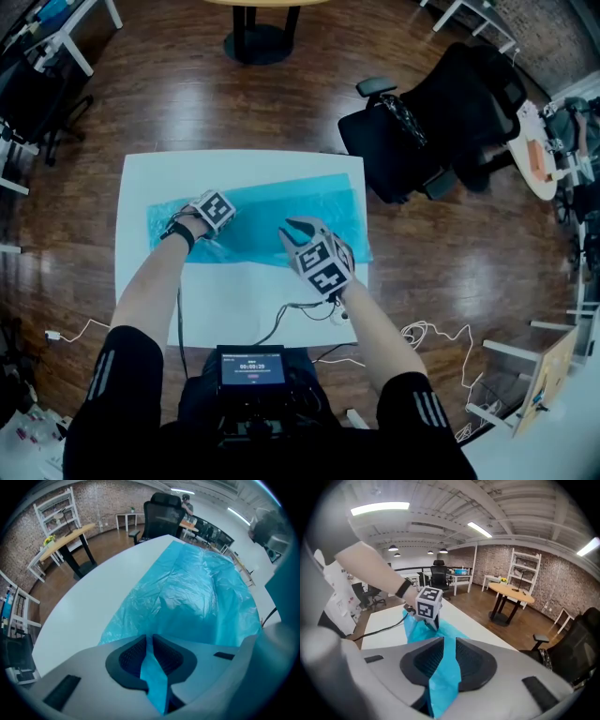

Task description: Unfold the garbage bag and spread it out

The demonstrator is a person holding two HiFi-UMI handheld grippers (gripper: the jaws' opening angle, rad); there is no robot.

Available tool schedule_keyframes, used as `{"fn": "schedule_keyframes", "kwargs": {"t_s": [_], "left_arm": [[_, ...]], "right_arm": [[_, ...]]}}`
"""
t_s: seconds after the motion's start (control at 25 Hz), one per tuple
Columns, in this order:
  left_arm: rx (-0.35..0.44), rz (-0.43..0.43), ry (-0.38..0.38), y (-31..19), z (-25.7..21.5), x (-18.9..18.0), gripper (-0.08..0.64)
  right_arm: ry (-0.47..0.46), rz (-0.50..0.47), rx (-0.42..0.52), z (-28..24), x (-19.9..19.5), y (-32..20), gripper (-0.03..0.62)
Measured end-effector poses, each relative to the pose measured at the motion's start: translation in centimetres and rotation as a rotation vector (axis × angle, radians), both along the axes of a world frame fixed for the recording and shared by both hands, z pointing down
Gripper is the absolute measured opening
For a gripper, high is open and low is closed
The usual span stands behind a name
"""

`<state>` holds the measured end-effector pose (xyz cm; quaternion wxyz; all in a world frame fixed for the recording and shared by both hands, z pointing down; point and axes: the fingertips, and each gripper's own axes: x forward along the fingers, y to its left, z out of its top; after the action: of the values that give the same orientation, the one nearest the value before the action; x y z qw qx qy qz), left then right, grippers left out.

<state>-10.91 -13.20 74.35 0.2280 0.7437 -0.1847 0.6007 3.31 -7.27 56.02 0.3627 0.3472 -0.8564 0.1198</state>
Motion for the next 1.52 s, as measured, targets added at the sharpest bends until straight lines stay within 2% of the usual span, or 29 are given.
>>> {"fn": "schedule_keyframes", "kwargs": {"t_s": [0.16, 0.28, 0.44, 0.6, 0.72, 0.8, 0.92, 1.04, 1.12, 1.24, 1.36, 1.52], "left_arm": [[0.009, -0.007, -0.002, 0.0, 0.0, -0.2, 0.051], [0.012, -0.007, 0.028, -0.1, 0.4, 0.4, 0.051], [0.026, -0.025, -0.004, 0.1, -0.6, -0.3, 0.051], [0.055, -0.026, 0.004, -0.3, -0.8, -0.4, 0.051], [0.047, -0.017, 0.061, 0.1, 0.2, 0.5, 0.051], [0.064, -0.006, 0.073, 0.3, 0.2, 0.6, 0.051], [0.105, 0.0, 0.08, 0.5, -1.4, 0.5, 0.051], [0.111, 0.003, 0.116, 1.2, -3.2, 0.9, 0.051], [0.107, 0.009, 0.106, 1.8, -4.6, 0.4, 0.051], [0.078, 0.007, 0.118, 3.2, -5.4, -0.1, 0.051], [0.052, -0.026, 0.079, 4.8, -6.1, -1.9, 0.051], [-0.045, -0.072, 0.073, 8.5, -5.6, -3.5, 0.051]], "right_arm": [[0.072, 0.013, -0.172, 5.2, 0.4, -2.5, 0.11], [0.135, 0.007, -0.267, 9.3, 0.5, -3.2, 0.11], [0.241, 0.002, -0.353, 14.4, 1.1, -2.7, 0.11], [0.258, 0.021, -0.444, 17.2, 1.2, -1.8, 0.109], [0.291, 0.005, -0.458, 17.9, 1.0, -1.2, 0.11], [0.304, -0.003, -0.456, 18.1, 0.7, -1.1, 0.112], [0.319, 0.009, -0.494, 18.6, 0.6, -0.5, 0.112], [0.32, 0.021, -0.518, 18.8, 0.8, -0.1, 0.112], [0.323, 0.019, -0.519, 18.8, 0.8, -0.1, 0.112], [0.326, 0.023, -0.518, 18.8, 0.9, -0.2, 0.112], [0.315, 0.021, -0.518, 18.9, 0.6, -0.1, 0.112], [0.325, 0.027, -0.492, 18.4, 0.7, -0.6, 0.112]]}}
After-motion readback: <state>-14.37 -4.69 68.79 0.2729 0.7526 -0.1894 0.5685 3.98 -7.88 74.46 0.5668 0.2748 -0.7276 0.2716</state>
